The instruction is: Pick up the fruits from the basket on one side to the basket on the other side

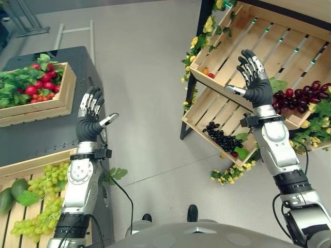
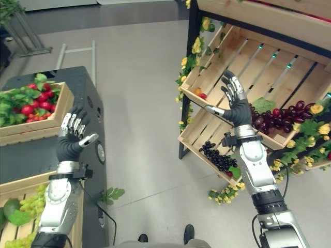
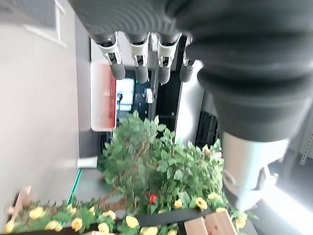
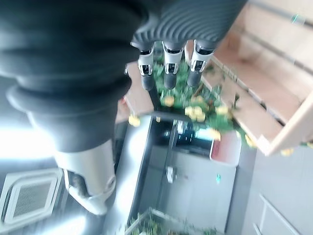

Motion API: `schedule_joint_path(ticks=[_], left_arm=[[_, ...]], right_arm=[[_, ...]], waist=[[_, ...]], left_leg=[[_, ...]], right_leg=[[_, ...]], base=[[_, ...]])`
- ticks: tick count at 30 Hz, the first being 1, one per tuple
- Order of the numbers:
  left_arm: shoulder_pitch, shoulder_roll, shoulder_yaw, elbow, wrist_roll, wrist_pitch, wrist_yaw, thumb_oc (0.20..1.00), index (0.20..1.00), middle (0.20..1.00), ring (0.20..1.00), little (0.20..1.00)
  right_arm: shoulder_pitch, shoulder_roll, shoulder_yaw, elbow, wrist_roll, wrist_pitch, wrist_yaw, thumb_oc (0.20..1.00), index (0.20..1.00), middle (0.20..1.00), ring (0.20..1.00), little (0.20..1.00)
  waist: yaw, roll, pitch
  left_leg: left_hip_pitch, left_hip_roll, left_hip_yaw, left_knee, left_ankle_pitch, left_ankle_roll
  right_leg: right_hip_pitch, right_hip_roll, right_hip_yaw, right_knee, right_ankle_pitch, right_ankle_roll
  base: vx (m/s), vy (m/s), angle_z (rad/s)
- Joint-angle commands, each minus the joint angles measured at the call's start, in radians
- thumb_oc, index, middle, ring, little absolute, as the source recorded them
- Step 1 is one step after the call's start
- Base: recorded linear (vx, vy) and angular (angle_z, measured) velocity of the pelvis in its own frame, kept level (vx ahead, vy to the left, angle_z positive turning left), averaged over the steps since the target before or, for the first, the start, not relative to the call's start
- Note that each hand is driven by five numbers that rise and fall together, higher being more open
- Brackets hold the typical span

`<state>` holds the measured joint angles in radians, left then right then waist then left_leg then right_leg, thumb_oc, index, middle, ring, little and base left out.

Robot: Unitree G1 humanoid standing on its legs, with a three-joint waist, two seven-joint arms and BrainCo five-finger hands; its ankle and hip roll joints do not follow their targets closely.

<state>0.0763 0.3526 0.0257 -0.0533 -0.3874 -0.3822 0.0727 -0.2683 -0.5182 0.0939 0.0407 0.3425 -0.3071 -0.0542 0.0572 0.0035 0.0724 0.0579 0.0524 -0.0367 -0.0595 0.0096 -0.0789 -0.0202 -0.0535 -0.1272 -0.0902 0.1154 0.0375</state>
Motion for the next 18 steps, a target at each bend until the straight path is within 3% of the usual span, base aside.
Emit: schedule_joint_path(ticks=[1,5,6,8,10,14,18], left_arm=[[-0.019,0.035,-0.011,0.024,-0.014,-0.065,0.020,1.000,1.000,1.000,1.000,1.000],[-0.027,0.010,-0.031,0.058,-0.036,-0.073,0.024,1.000,1.000,1.000,1.000,1.000],[-0.033,0.005,-0.037,0.065,-0.040,-0.075,0.024,1.000,1.000,1.000,1.000,1.000],[-0.046,-0.008,-0.053,0.077,-0.036,-0.079,0.018,1.000,1.000,1.000,1.000,1.000],[-0.064,0.001,-0.066,0.090,0.004,-0.084,0.032,1.000,1.000,1.000,1.000,1.000],[-0.027,0.009,-0.041,0.081,0.051,-0.092,0.038,1.000,1.000,1.000,1.000,1.000],[-0.024,0.026,-0.022,0.067,0.087,-0.101,0.059,1.000,1.000,1.000,1.000,1.000]], right_arm=[[0.000,0.021,-0.007,-0.093,-0.036,-0.078,-0.008,1.000,1.000,1.000,1.000,1.000],[0.074,0.044,-0.033,-0.127,-0.066,-0.097,-0.027,1.000,1.000,1.000,1.000,1.000],[0.096,0.044,-0.041,-0.139,-0.087,-0.104,-0.039,1.000,1.000,1.000,1.000,1.000],[0.150,0.035,-0.075,-0.182,-0.145,-0.113,-0.064,1.000,1.000,1.000,1.000,1.000],[0.197,0.046,-0.094,-0.180,-0.172,-0.115,-0.089,1.000,1.000,1.000,1.000,1.000],[0.291,0.069,-0.140,-0.173,-0.180,-0.119,-0.064,1.000,1.000,1.000,1.000,1.000],[0.333,0.099,-0.153,-0.125,-0.210,-0.120,-0.092,1.000,1.000,1.000,1.000,1.000]], waist=[[0.000,-0.040,-0.020],[0.021,-0.017,0.008],[0.017,-0.016,0.018],[-0.004,-0.009,0.030],[-0.016,-0.002,0.031],[-0.012,0.006,0.006],[-0.017,-0.003,-0.019]], left_leg=[[-0.095,-0.042,-0.027,0.086,-0.019,0.018],[-0.144,-0.065,-0.075,0.156,-0.019,-0.011],[-0.163,-0.068,-0.062,0.191,-0.020,-0.022],[-0.207,-0.033,0.044,0.248,-0.013,-0.031],[-0.230,0.015,0.147,0.258,0.006,-0.026],[-0.189,-0.029,0.100,0.156,0.008,0.002],[-0.167,-0.049,0.101,0.117,0.008,0.033]], right_leg=[[0.028,-0.020,-0.030,0.089,-0.111,0.045],[0.049,-0.035,-0.081,0.074,-0.122,0.039],[0.054,-0.045,-0.099,0.067,-0.118,0.037],[0.074,-0.068,-0.144,0.055,-0.120,0.038],[0.085,-0.080,-0.181,0.056,-0.122,0.041],[0.099,-0.071,-0.188,0.060,-0.129,0.048],[0.088,-0.084,-0.198,0.132,-0.171,0.048]], base=[[-0.10,-0.111,0.32],[-0.05,-0.075,0.73],[-0.06,0.009,0.65],[-0.07,0.043,0.83],[-0.03,0.039,1.05],[0.09,0.057,0.55],[0.09,0.118,0.17]])
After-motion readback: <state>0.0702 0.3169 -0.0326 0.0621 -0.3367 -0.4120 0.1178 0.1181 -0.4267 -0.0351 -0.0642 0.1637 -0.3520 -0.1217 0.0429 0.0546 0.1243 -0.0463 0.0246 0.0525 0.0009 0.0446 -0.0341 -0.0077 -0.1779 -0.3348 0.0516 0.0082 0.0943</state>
